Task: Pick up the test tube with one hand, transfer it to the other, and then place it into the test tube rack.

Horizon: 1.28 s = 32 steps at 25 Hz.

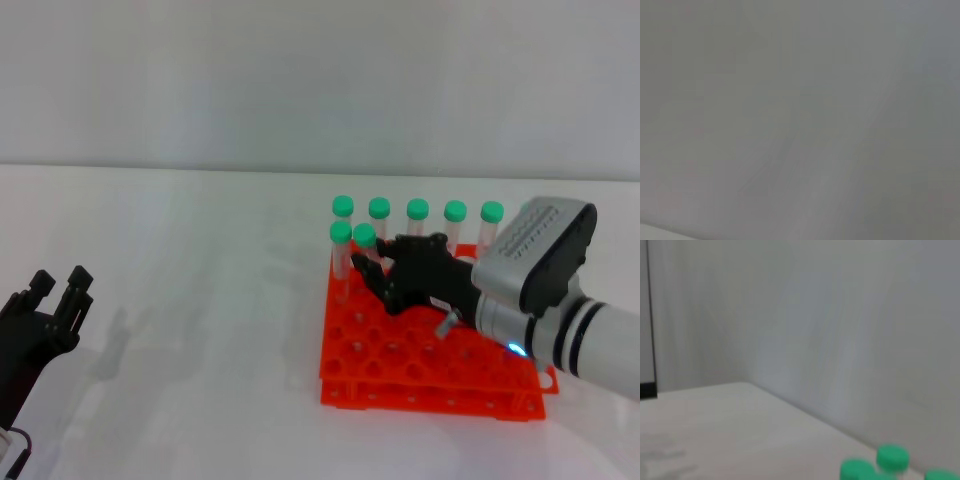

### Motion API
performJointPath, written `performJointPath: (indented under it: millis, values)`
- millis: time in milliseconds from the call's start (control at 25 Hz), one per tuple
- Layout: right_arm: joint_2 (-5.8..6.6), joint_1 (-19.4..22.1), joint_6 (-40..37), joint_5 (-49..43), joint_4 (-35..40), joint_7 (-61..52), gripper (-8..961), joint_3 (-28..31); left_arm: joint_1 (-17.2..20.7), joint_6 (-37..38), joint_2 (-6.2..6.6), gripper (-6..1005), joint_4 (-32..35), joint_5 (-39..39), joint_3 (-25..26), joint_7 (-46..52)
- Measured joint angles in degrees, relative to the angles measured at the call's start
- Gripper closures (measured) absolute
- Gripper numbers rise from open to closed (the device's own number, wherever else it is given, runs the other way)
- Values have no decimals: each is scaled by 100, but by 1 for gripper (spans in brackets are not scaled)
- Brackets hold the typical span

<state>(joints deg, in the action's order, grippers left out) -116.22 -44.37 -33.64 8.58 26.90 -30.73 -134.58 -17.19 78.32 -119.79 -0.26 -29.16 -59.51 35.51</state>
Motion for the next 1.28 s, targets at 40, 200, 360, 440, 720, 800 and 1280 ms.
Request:
performJointPath:
  millis: [40,200,360,440,720,800,1280]
  values:
    - [0,6,20,-20,-14,-3,753,-4,-2,0,1,478,0,3,2,0]
    - [2,9,26,-17,-10,-15,711,2,-18,3,8,478,0,4,8,0]
    - [3,13,29,-11,17,-23,592,10,-21,6,24,479,0,10,10,0]
    - [3,21,16,-6,33,-25,519,19,-21,7,27,479,0,14,10,0]
    - [4,141,-43,7,60,-38,222,169,-63,8,35,479,0,16,10,-1]
    - [31,225,-69,9,133,-47,200,240,-65,-3,35,479,0,16,10,-1]
    - [106,763,-887,-32,148,-516,145,396,-96,-45,44,478,61,184,28,-22]
